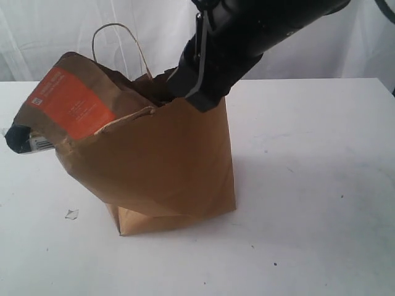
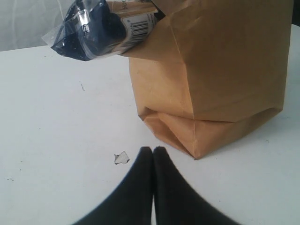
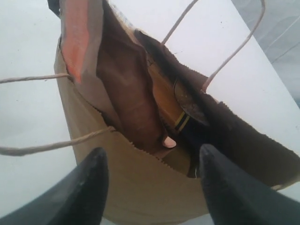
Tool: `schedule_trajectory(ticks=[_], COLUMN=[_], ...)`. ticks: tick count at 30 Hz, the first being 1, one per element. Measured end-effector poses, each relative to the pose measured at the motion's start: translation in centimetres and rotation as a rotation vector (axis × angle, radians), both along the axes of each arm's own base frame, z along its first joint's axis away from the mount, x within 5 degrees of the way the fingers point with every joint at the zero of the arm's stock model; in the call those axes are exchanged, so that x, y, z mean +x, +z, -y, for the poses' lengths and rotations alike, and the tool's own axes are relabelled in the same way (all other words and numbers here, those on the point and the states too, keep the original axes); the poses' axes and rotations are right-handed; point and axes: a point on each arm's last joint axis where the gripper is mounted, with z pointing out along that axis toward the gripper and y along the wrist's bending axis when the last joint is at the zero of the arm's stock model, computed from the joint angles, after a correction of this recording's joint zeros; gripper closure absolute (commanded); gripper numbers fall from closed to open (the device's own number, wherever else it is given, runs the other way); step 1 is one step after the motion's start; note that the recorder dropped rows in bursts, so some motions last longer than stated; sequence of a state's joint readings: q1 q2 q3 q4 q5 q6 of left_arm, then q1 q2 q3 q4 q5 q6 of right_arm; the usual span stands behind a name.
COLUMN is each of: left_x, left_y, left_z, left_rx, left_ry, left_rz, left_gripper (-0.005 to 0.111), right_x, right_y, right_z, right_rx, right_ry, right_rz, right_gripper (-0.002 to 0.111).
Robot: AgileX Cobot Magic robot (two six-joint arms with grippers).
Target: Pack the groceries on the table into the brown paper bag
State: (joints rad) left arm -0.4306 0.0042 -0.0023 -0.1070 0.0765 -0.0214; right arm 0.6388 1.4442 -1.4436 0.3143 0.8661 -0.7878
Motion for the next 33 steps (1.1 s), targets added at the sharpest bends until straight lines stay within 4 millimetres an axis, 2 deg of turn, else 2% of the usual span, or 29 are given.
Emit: schedule_trajectory(ticks=[4,10,14,17,20,22,25,29,30,33], left_x=[0.0,0.0,0.0,0.0,0.0,0.0,0.0,0.0,0.0,0.0], left_y=[0.0,0.0,0.0,0.0,0.0,0.0,0.0,0.0,0.0,0.0], left_z=[0.0,0.0,0.0,0.0,0.0,0.0,0.0,0.0,0.0,0.0], left_rx=[0.0,0.0,0.0,0.0,0.0,0.0,0.0,0.0,0.0,0.0], left_ry=[0.0,0.0,0.0,0.0,0.0,0.0,0.0,0.0,0.0,0.0], left_rz=[0.0,0.0,0.0,0.0,0.0,0.0,0.0,0.0,0.0,0.0], left_gripper=[0.107,0.107,0.107,0.107,0.107,0.107,0.107,0.107,0.107,0.107], right_x=[-0.3,-1.9,-4.2,-7.0,-9.3,-11.7,-14.1,-17.2,-18.0,-18.8], right_y=[0.8,3.5,5.9,6.4,5.2,3.4,1.2,-3.9,-5.8,-8.4], right_z=[0.3,1.6,3.3,5.6,7.5,9.5,11.4,13.9,14.4,15.0], right_rx=[0.031,0.128,0.227,0.329,0.394,0.44,0.49,0.561,0.565,0.556], right_ry=[-0.013,-0.059,-0.102,-0.151,-0.196,-0.227,-0.255,-0.305,-0.322,-0.346], right_rz=[0.031,0.083,0.114,0.152,0.152,0.16,0.16,0.131,0.091,0.042], right_gripper=[0.06,0.083,0.104,0.108,0.108,0.108,0.108,0.108,0.108,0.108])
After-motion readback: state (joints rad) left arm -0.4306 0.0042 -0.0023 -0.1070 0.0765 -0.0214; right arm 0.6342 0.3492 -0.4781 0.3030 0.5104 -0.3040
